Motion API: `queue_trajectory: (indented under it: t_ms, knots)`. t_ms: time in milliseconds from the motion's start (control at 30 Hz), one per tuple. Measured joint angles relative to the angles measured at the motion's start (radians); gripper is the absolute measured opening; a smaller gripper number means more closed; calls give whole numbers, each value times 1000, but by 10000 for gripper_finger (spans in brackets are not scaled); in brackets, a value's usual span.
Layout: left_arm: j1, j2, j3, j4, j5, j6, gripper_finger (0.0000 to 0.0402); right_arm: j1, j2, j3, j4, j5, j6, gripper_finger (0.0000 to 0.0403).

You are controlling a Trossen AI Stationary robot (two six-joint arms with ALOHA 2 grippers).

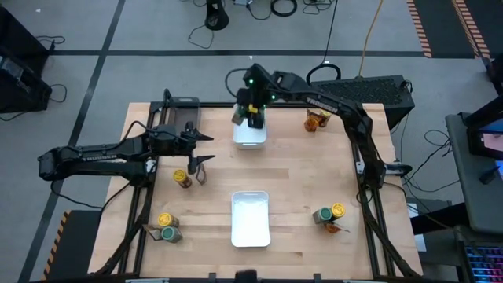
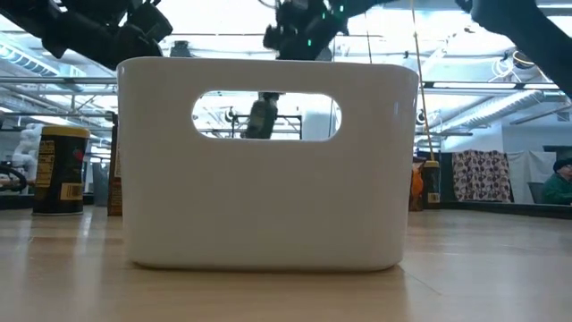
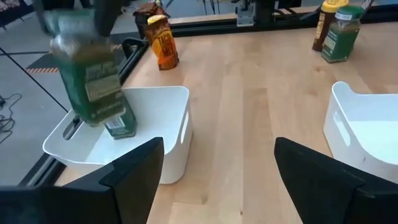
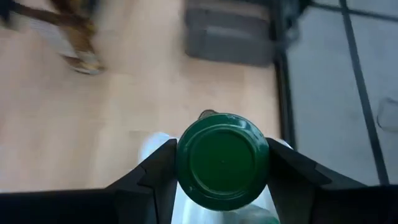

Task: Sort spices by type
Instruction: Put the top left green spice bottle into the top white bin

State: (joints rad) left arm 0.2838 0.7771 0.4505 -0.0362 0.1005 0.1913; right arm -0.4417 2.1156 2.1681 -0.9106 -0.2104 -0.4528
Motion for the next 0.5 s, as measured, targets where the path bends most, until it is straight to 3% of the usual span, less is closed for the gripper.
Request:
queue_trajectory:
  t_ms: [500]
  knots:
    - [4,0,0,1,0,6,311,-77,141,0,33,-25,-198,187]
